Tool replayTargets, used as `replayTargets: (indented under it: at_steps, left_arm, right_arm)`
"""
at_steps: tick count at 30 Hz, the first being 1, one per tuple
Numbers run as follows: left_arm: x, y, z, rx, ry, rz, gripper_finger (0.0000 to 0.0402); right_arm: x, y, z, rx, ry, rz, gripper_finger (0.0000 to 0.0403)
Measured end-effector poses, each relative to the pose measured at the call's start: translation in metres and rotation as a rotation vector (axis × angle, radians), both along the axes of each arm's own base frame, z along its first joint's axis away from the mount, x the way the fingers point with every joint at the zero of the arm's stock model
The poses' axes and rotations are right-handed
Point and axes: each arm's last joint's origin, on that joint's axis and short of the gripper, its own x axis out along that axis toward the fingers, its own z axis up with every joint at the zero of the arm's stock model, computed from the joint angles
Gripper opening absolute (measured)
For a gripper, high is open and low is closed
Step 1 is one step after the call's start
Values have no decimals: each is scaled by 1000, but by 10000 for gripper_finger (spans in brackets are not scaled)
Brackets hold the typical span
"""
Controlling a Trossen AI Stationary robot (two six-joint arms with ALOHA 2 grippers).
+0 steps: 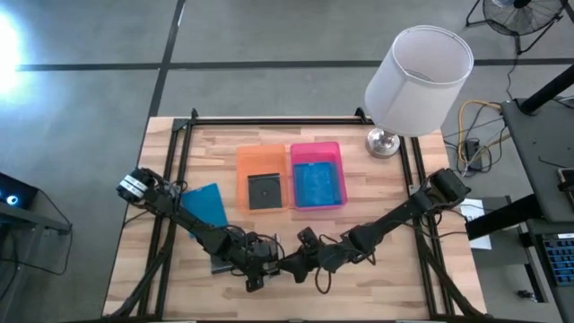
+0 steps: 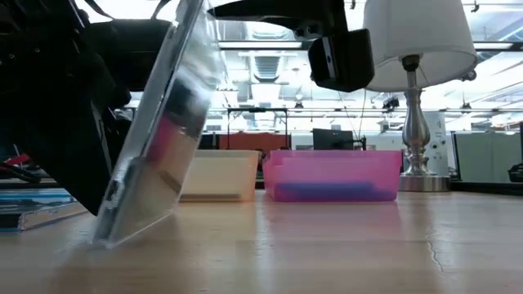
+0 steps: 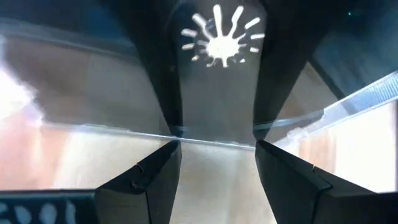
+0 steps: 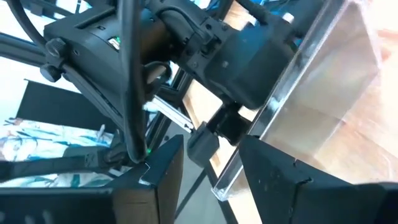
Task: Pick & place jewel cases by type
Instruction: Put the bottom black cd case into the orange bin
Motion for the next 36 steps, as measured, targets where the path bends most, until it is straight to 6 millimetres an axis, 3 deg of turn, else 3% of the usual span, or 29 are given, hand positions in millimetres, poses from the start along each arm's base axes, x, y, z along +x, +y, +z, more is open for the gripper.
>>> replayTargets:
  at_steps: [6, 12, 17, 20, 24, 29, 36]
  left_arm:
    - [-22, 26, 49, 19, -195, 131, 195]
    - [-52, 46, 56, -55, -246, 203, 195]
    - [-64, 49, 41, -74, -181, 237, 195]
    - [-62, 47, 37, -123, -158, 254, 195]
    - [-60, 39, 20, -153, -50, 199, 195]
    - [-59, 25, 7, -99, 60, 151, 195]
    - [-48, 16, -5, -141, 34, 135, 195]
  right_arm:
    - [-1, 0, -4, -16, 18, 4, 160]
    - [3, -5, -4, -18, 10, -15, 160]
    - [4, -14, -11, -18, 79, -65, 160]
    - [-3, -24, -28, 75, 276, -161, 160]
    - [-6, -33, -50, 135, 459, -152, 167]
    - [-5, -40, -59, 170, 522, -178, 194]
    - [-9, -55, -65, 48, 624, -157, 240]
